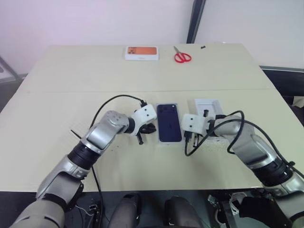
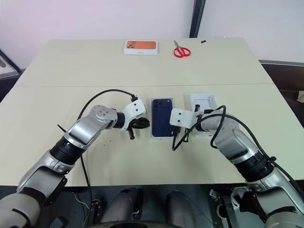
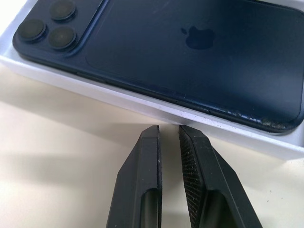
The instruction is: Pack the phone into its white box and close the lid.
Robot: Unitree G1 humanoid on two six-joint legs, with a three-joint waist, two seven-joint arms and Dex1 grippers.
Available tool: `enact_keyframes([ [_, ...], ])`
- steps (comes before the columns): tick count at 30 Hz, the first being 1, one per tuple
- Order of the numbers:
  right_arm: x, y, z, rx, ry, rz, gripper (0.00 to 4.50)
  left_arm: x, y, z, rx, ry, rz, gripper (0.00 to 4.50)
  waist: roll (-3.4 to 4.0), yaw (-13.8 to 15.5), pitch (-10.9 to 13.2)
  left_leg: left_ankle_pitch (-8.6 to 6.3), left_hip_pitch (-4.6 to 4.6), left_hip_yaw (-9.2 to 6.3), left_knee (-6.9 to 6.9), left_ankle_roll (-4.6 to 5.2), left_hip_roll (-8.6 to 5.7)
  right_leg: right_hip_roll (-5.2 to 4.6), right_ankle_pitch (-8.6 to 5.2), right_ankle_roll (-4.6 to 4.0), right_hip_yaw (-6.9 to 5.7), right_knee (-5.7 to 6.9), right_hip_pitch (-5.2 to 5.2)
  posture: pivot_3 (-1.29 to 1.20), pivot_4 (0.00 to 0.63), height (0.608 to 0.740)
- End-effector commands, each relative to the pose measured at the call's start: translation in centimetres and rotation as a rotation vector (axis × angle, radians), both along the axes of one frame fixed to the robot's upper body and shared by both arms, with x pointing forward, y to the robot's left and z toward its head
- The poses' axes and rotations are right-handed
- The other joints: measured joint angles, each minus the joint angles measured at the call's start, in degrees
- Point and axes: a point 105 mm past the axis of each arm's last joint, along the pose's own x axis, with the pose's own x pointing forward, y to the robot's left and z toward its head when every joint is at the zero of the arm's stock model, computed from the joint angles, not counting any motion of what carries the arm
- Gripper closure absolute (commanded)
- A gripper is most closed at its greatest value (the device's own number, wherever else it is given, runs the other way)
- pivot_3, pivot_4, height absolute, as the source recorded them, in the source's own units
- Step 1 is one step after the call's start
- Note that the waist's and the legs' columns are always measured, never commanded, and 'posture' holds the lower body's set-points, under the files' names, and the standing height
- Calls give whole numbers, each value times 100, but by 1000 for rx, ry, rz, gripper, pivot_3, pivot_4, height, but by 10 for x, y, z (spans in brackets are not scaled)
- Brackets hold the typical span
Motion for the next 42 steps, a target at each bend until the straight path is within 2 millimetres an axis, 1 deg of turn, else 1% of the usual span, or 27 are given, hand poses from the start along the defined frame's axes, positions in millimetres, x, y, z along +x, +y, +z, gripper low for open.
enact_keyframes([
  [1, -18, 15, 13, 29, -13, 102, 4500, -21, -30, 4, -58, 6, -99, 3780, 0, 18, 0, 0, 0, 0, 0, 0, 0, 0, 0, 0, 0, 0, 0, 0, 150, 740],
  [4, -31, 10, 9, 11, 19, 118, 4500, -30, -43, 3, -82, 26, -127, 3780, 1, 88, -1, -2, -1, 0, 2, 4, 0, -1, 0, 0, 0, -3, 2, 0, 150, 740],
  [7, -37, 5, 9, 4, 33, 105, 4500, -41, -52, 1, -92, 49, -169, 3780, 1, 121, -1, -2, 0, 0, 6, 4, 0, -1, 0, 0, 0, -2, 5, 0, 150, 740],
  [11, -46, -6, 8, -18, 55, 82, 4500, -53, -61, -1, -101, 73, -213, 3780, 2, 130, -2, -3, 0, 0, 8, 6, 0, -2, 0, 0, 0, -3, 7, 0, 150, 740],
  [14, -50, -11, 8, -24, 63, 69, 4500, -58, -64, -1, -104, 82, -234, 3780, 2, 123, -2, -4, 0, 0, 9, 6, 0, -2, 0, 0, 0, -3, 8, 0, 150, 740],
  [19, -53, -12, 7, -21, 70, 57, 4500, -59, -64, -2, -98, 88, -241, 3780, 5, 117, -3, -4, 2, 0, 9, 7, 0, -1, 0, 0, 0, -2, 8, 0, 150, 740],
  [34, -43, -19, 7, -36, 53, 31, 4500, -65, -60, -2, -101, 125, -265, 3780, 5, 116, -3, -4, 2, 0, 9, 6, 0, -1, 0, 0, 0, -2, 8, 0, 150, 740],
  [39, -41, -21, 8, -41, 44, 26, 4500, -62, -56, -2, -100, 114, -246, 3780, 5, 117, -3, -4, 2, 0, 9, 6, 0, -1, 0, 0, 0, -2, 8, 0, 150, 740],
  [42, -36, -28, 17, -47, 17, 4, 4500, -53, -48, 2, -105, 78, -212, 3780, 5, 113, -3, -4, 2, 1, 9, 6, 0, -1, 0, 0, 0, -2, 8, 0, 150, 740],
])
